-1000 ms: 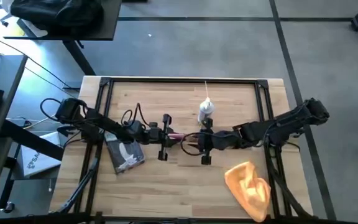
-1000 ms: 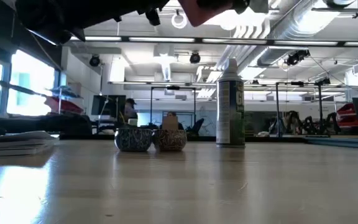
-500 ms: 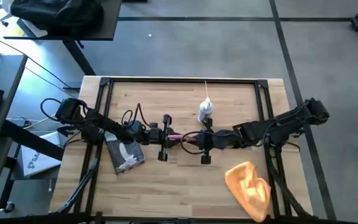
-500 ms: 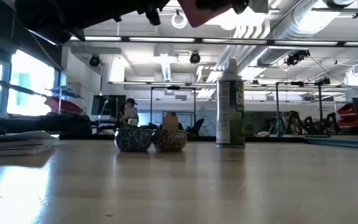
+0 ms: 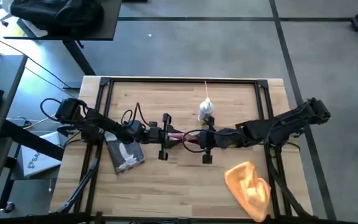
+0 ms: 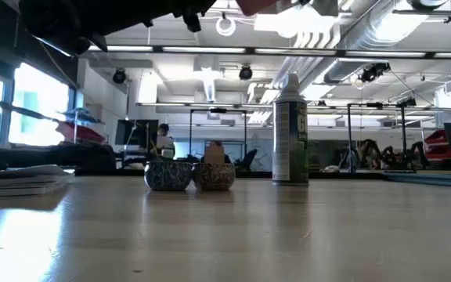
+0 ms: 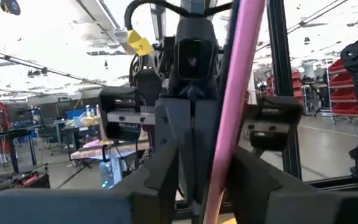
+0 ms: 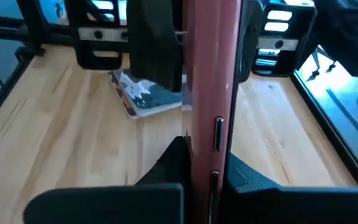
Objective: Apply microfiber cloth
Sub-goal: Wipe the cellphone with the microfiber cloth
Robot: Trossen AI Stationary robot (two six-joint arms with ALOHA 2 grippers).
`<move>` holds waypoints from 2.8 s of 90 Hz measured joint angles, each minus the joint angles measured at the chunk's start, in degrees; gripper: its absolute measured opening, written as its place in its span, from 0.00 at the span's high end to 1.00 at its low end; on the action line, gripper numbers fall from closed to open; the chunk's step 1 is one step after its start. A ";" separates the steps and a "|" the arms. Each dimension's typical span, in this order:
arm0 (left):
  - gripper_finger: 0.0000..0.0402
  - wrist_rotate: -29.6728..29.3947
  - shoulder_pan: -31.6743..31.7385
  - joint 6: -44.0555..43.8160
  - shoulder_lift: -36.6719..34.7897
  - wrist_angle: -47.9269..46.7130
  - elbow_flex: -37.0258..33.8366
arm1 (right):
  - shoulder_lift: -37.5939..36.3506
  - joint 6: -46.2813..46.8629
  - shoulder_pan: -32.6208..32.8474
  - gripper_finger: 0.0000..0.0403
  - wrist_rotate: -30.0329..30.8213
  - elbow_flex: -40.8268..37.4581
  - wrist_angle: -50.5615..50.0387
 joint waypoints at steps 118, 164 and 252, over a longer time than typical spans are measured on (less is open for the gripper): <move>0.59 -0.92 -0.02 0.93 -0.02 -8.47 -0.07 | -14.48 75.33 -9.23 1.00 -7.87 -22.45 -64.94; 0.59 -1.25 -0.02 2.62 0.00 -8.29 -0.07 | -10.88 74.91 -10.84 1.00 -18.15 -26.74 -58.37; 0.59 -1.21 -0.02 2.59 0.00 -8.46 -0.07 | 13.00 63.03 -13.42 0.88 -23.85 -26.76 -59.20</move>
